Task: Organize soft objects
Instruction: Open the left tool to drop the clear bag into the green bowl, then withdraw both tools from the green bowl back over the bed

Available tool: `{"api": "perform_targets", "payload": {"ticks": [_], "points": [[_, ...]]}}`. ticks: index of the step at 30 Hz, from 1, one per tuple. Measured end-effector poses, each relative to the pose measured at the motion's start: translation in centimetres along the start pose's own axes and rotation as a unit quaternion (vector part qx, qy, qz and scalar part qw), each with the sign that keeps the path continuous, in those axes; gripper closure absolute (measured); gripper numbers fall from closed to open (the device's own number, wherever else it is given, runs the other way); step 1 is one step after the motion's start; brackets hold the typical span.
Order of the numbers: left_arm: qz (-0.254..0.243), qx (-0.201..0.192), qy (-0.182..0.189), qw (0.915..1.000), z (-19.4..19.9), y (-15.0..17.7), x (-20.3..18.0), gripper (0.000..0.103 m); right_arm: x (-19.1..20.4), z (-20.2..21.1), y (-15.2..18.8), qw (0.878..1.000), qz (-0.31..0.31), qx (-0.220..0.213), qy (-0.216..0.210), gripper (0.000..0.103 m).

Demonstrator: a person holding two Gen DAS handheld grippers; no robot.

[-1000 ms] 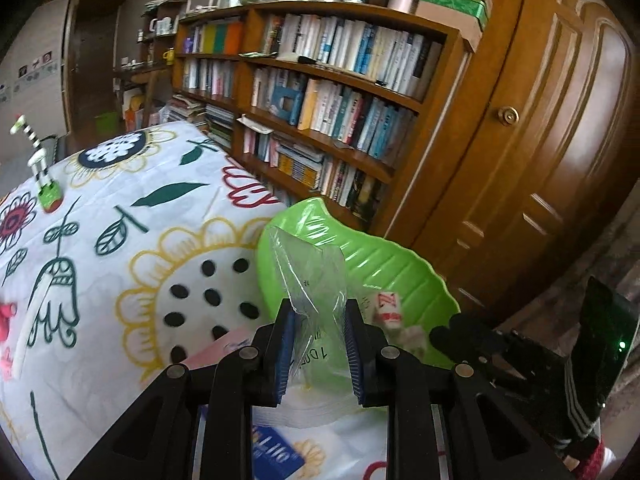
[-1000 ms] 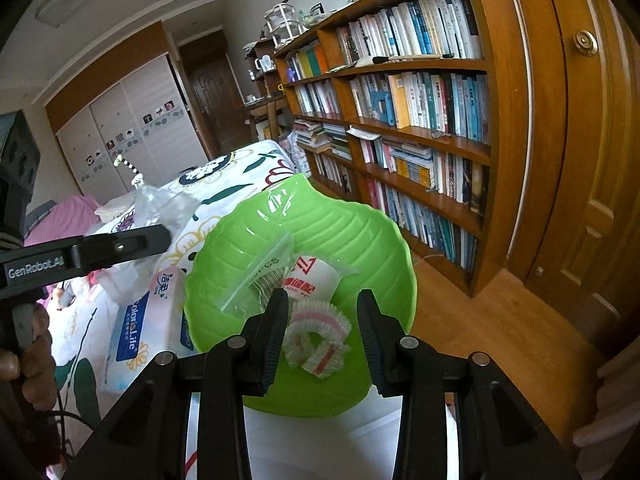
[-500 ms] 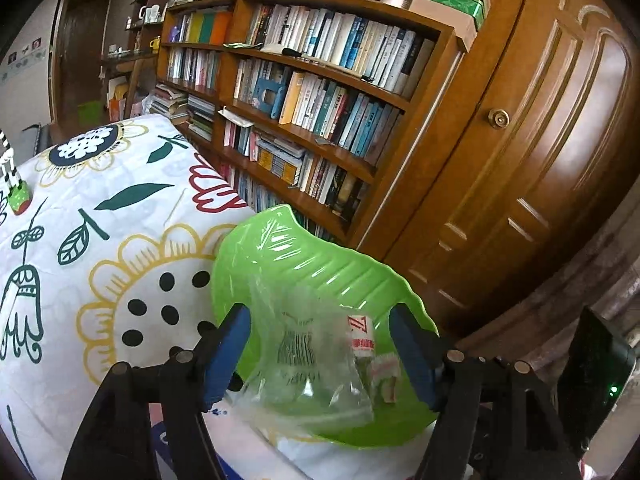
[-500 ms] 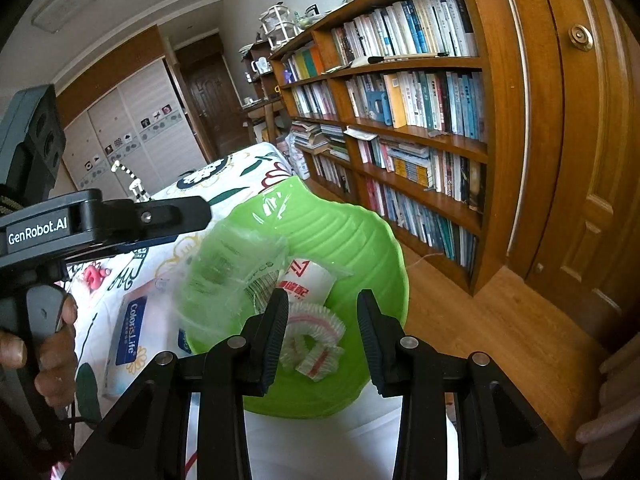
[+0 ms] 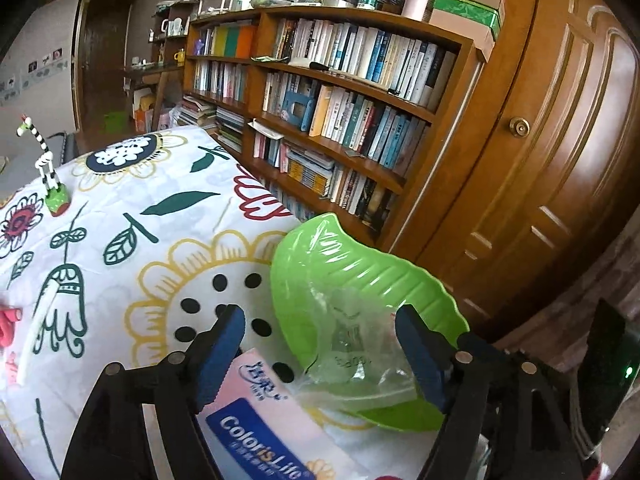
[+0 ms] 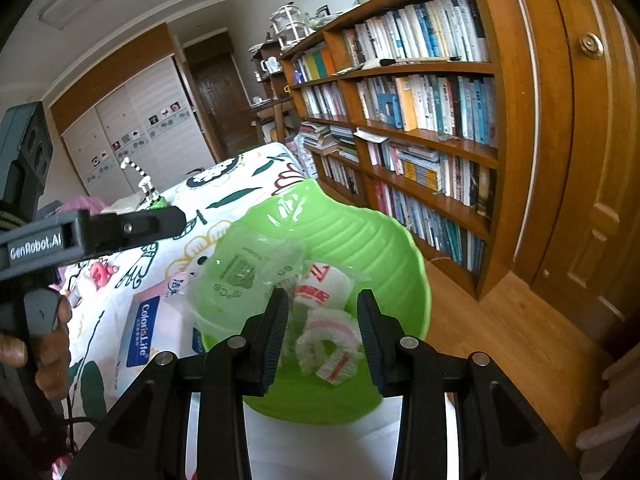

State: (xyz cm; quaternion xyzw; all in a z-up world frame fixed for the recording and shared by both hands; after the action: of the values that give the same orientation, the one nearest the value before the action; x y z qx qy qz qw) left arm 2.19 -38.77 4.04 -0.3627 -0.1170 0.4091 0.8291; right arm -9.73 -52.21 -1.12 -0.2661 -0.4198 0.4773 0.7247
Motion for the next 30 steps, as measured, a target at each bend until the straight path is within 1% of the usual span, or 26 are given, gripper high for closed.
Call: {"api": "perform_targets", "payload": {"ticks": [5,9,12,15,17,19,23,25,30], "points": [[-0.006,-0.006,-0.010,0.9999,0.5,0.5,0.7,0.017,1.6,-1.1,-0.8,1.000,0.018,0.004,-0.012,0.066],[0.008,-0.008,-0.013,0.9999,1.0,0.8,2.0,0.016,2.9,-1.9,-1.6,0.999,0.026,0.004,-0.025,0.066],[0.022,-0.010,-0.018,0.9996,1.3,0.9,3.2,0.016,4.0,-2.3,-2.2,0.998,0.017,0.004,-0.061,0.066],[0.037,-0.013,-0.025,0.9989,1.8,1.0,4.6,0.016,5.3,-3.3,-2.5,0.993,-0.008,0.019,-0.112,0.066],[0.046,-0.017,-0.027,0.9984,2.1,1.0,5.3,0.016,5.5,-4.0,-2.3,0.990,-0.025,0.032,-0.133,0.066],[0.054,-0.021,-0.032,0.9978,2.5,1.1,6.2,0.016,5.4,-4.9,-2.3,0.988,-0.040,0.045,-0.143,0.066],[0.063,-0.022,-0.038,0.9970,2.7,1.5,7.4,0.015,4.3,-6.5,-1.7,0.984,-0.072,0.071,-0.144,0.066],[0.068,-0.021,-0.038,0.9968,2.8,1.8,7.9,0.014,3.6,-7.4,-1.2,0.983,-0.091,0.086,-0.137,0.066],[0.078,-0.021,-0.040,0.9959,3.1,2.4,8.9,0.014,2.8,-7.8,-0.8,0.984,-0.099,0.095,-0.114,0.066]]}}
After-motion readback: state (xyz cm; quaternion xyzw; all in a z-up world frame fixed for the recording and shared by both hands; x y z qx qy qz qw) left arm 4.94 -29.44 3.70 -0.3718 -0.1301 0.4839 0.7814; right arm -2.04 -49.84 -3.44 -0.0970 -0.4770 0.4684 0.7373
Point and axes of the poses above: each gripper's, at about its wrist camera, not at the fingertips, and z roughly against the way its jaws point, x to its left, y to its underside, the point moved 8 cm from there along -z, roughly the way its jaws point, and after that the axes turned 10 degrees about -y, right-handed, at the moved point
